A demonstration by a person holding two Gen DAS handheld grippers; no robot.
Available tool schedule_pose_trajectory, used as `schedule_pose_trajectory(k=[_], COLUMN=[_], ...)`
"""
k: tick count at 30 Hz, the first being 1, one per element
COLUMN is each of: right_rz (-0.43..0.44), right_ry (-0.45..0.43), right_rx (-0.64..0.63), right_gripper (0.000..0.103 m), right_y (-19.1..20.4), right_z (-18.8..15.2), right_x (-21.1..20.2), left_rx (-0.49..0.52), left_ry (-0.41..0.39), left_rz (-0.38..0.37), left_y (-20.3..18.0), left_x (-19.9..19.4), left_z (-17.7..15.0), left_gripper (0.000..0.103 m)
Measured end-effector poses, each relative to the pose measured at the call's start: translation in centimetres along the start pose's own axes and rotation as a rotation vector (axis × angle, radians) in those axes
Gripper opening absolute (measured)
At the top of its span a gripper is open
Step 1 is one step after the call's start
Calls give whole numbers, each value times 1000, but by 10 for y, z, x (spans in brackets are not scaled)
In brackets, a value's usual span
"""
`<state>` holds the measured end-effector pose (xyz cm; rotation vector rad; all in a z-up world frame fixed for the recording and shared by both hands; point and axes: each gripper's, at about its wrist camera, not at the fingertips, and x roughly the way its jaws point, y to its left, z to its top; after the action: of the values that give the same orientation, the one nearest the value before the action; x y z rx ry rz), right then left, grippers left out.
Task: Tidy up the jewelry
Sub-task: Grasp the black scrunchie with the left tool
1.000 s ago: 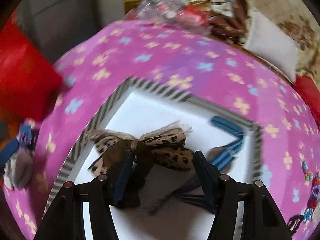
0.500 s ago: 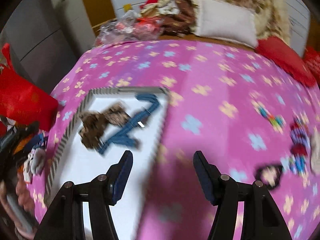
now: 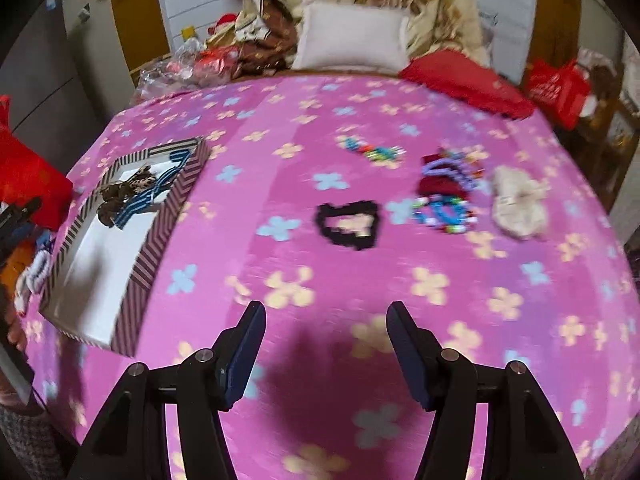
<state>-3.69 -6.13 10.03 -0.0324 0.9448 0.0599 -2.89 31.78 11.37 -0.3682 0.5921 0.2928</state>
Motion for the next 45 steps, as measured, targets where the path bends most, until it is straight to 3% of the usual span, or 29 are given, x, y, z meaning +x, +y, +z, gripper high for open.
schedule_pose_trajectory(k=[8, 15, 25, 30, 39, 43, 45], right_rz=[32, 37, 39, 16, -60, -55, -46], right_ry=[-52, -93, -105, -117, -118, -87, -74], right_rx=[-33, -75, 28, 70, 196, 265, 294], right_gripper=[63, 64, 64, 64, 70, 70, 70], right_y=[0, 0, -52, -82, -158, -188, -198], right_z=[-18, -30, -48, -59, -78, -87, -90], right_x=[-14, -25, -30, -35, -43, -31, -24], left_rx=[64, 121, 201, 246, 310, 346, 373], left_ry=[25, 35, 56, 91, 248, 356, 371], left_rz=[36, 26, 10, -9, -84, -121, -130], left_y=[-28, -53, -89, -112, -159, -185, -196], left_x=[-64, -99, -122, -119, -87, -59, -51], left_z=[-48, -50, -62, -73, -102, -122, -127], left_gripper=[64, 65, 65, 65, 65, 65, 65])
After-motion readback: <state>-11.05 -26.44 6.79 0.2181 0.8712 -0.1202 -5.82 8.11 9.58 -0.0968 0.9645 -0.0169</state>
